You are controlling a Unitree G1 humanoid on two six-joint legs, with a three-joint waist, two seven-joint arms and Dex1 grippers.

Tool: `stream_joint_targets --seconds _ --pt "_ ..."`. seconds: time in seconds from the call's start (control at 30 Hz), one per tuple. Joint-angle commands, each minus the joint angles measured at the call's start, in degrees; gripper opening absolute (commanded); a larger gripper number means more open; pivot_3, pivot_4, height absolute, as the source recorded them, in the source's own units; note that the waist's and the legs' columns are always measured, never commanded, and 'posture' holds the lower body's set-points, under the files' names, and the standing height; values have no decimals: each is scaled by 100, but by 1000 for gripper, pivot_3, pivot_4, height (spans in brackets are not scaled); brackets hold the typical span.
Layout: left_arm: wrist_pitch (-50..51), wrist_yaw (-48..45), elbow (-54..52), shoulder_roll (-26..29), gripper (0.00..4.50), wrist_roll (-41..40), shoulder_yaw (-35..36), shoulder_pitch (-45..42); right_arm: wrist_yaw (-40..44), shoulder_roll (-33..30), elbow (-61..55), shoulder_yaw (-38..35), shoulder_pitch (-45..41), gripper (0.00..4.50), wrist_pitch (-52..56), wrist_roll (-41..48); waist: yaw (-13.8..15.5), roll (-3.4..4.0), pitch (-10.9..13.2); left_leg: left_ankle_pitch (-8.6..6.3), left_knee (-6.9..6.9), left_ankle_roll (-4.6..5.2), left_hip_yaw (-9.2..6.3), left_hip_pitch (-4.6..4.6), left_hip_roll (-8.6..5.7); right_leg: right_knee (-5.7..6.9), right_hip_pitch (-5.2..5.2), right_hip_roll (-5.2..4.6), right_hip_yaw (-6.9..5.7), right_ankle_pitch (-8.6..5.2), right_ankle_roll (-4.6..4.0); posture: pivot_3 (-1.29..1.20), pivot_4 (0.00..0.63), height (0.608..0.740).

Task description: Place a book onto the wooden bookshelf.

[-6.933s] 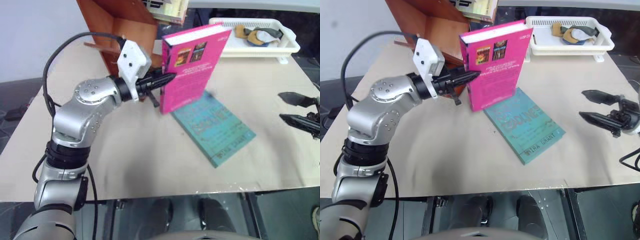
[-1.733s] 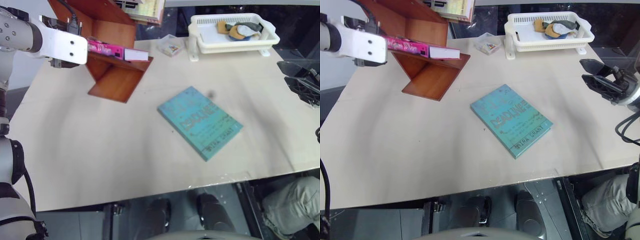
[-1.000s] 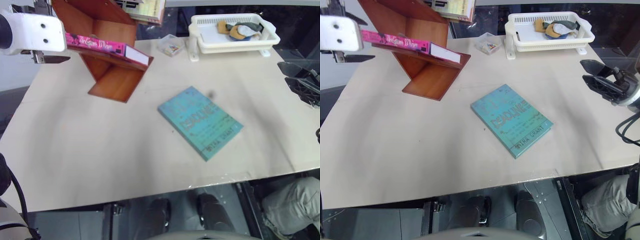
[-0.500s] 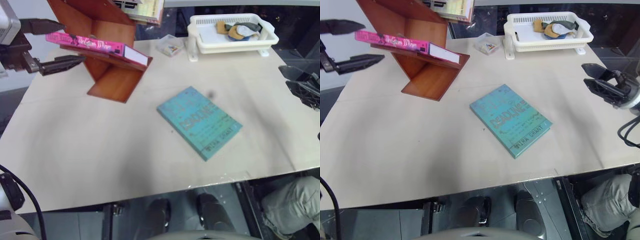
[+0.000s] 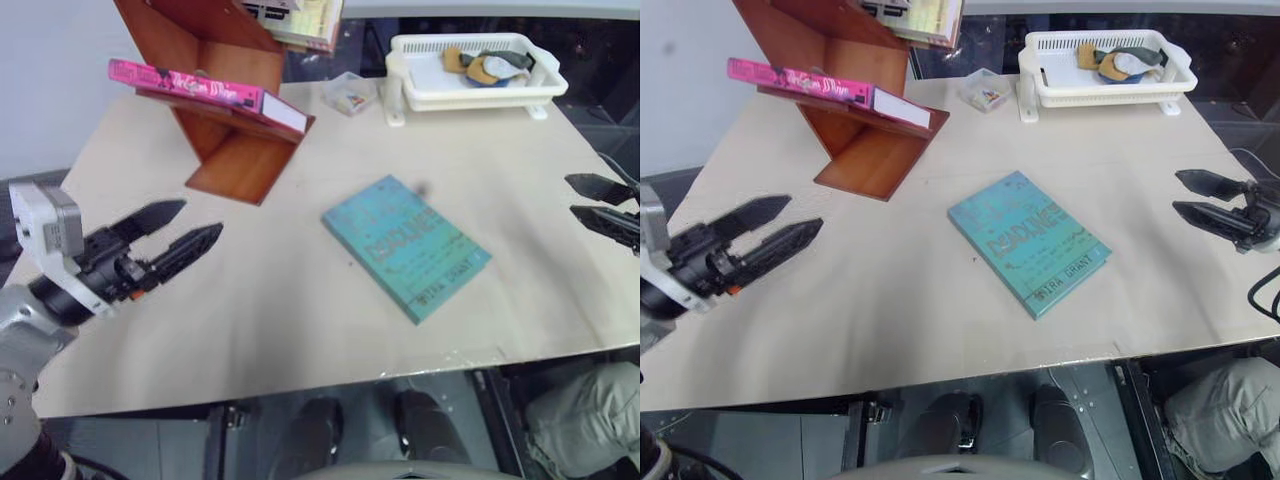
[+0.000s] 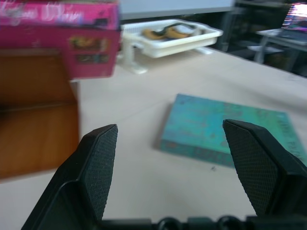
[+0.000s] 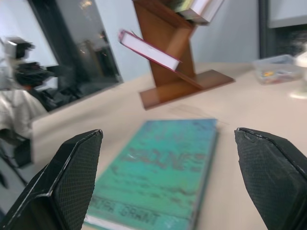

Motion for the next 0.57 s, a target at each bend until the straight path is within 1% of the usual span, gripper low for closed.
stream_joint_targets --seconds 0.03,0.13,0.23,0.37,0.47,0.57 --pt "-533 45 -223 -148 3857 185 -79 713 315 -91 295 -190 113 4500 -699 -367 5 -7 4 -2 -3 2 -1 9 4 -8 14 2 -2 -1 -1 0 150 740" --pt "-945 146 -224 -298 3857 212 -189 1053 315 -107 514 -153 282 4500 -1097 -639 54 -5 3 -2 0 2 -6 14 5 -9 25 0 -9 -1 -1 0 150 740" --pt "-1366 262 -232 -361 3857 500 -438 1356 315 -70 879 -176 322 4500 -1607 -993 60 -4 2 -1 3 1 -3 16 5 -9 27 0 -7 -1 -2 0 150 740" --pt "-1902 245 -118 -408 3857 732 -742 1636 315 -92 1123 -220 426 4500 -1756 -1074 58 -3 2 -1 3 1 0 17 6 -13 28 1 -3 -1 -2 0 150 740" --pt "-2141 230 -5 -327 3857 832 -903 1719 315 -92 1190 -200 440 4500 -1860 -1166 52 -2 1 -1 2 2 -1 16 7 -14 27 1 -3 -2 -3 0 150 740" --pt "-2307 118 99 -288 3857 739 -987 1766 315 -113 1207 -153 534 4500 -2005 -1315 43 -2 1 -1 2 2 0 17 9 -13 28 2 -3 -2 -3 0 150 740"
